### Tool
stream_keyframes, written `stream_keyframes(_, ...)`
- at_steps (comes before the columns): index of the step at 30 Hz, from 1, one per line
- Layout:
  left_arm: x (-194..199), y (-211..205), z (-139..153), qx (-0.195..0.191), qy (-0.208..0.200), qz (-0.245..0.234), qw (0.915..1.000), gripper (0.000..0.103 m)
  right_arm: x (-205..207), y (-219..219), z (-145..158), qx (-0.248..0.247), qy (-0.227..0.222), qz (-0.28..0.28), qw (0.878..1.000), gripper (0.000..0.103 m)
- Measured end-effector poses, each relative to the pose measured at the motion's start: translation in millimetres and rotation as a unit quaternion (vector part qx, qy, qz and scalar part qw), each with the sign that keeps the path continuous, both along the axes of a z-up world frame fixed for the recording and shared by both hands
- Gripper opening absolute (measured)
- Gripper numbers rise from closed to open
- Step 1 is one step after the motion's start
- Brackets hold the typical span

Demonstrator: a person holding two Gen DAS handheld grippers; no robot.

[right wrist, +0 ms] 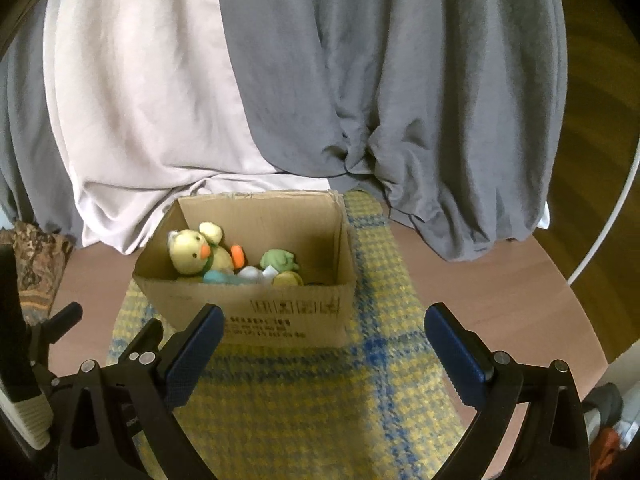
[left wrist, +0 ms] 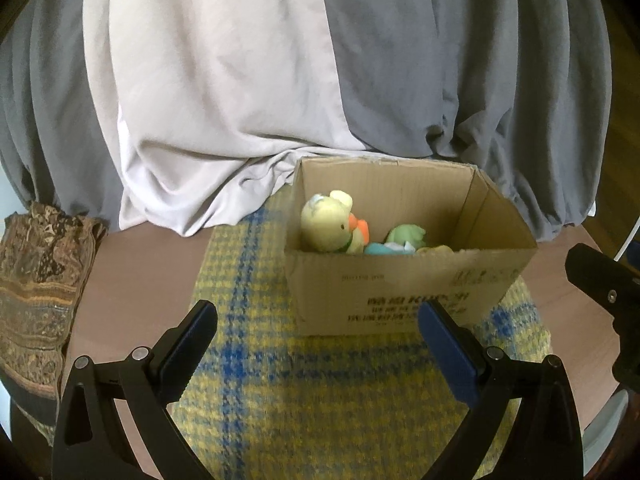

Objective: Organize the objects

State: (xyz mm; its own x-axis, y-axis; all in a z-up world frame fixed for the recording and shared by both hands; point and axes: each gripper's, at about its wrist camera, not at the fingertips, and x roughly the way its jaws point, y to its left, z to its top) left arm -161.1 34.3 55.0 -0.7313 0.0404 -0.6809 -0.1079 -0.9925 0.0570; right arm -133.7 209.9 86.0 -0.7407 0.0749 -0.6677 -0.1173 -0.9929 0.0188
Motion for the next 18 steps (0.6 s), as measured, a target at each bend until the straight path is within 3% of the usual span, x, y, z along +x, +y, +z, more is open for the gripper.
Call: stream_keyframes(18,66.1,-4.6,-21.6,0.007,0.004,0.022,0.9997,0.102,62.0,15.9,-28.1,-0.017,-0.012,-0.010,1.000,0.101)
